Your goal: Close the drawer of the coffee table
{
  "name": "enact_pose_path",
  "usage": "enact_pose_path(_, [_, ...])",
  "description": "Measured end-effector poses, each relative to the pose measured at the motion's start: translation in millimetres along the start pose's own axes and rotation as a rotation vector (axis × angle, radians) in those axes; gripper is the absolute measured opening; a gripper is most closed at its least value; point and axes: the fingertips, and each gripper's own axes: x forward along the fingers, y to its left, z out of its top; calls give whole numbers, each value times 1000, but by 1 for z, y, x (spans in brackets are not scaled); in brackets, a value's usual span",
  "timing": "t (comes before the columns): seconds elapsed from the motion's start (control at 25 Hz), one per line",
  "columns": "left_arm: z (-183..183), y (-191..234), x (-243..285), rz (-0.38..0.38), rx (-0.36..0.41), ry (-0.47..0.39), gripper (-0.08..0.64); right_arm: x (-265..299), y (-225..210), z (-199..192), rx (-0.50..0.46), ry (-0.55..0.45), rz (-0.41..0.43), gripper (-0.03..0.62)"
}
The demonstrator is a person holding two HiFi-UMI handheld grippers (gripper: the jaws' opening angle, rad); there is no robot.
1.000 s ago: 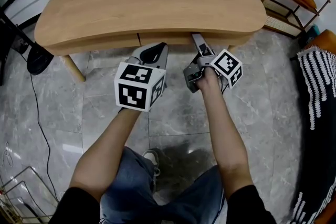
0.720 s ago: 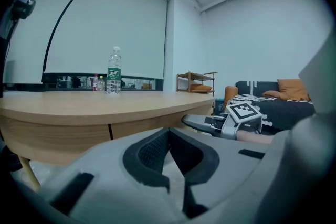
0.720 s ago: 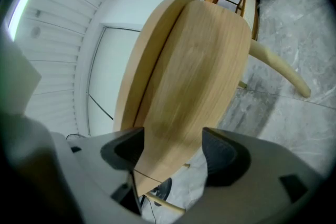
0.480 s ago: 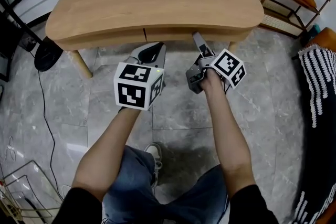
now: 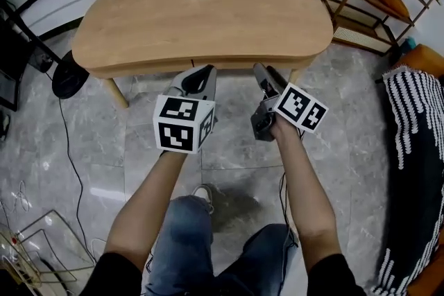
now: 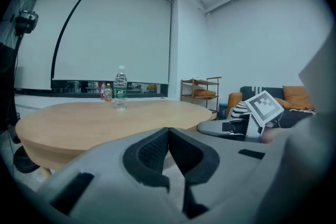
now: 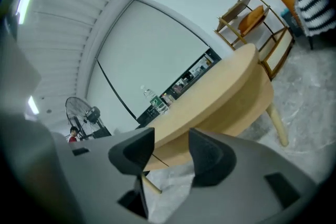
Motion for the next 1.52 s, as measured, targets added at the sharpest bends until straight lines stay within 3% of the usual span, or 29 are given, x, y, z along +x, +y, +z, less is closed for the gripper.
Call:
enact_pose_path(0.16, [61, -3, -15, -5, 22, 38, 3, -14, 48, 43, -103, 62, -22, 176])
enact_pose_path(0.36, [149, 8, -45, -7, 24, 70, 3, -17, 141, 121, -238, 94, 3, 150])
enact_pose_path(0.68, [316, 39, -100, -22, 57, 48, 3, -21, 298, 247, -366, 98, 21, 110])
enact_pose_path(0.84, [385, 59, -127, -50, 47, 41, 3, -22, 369, 294, -445, 97, 20, 101])
enact_pose_path(0.96, [431, 67, -143, -67, 84, 25, 3, -27, 408, 317, -499, 90, 4, 87])
enact_pose_path(1.24, [487, 75, -172, -80, 82, -32, 3, -41, 463, 348, -606, 48, -52, 67])
enact_pose_path(1.52, [486, 84, -187, -44, 67, -57, 3, -57, 477, 350, -652, 2, -70, 23])
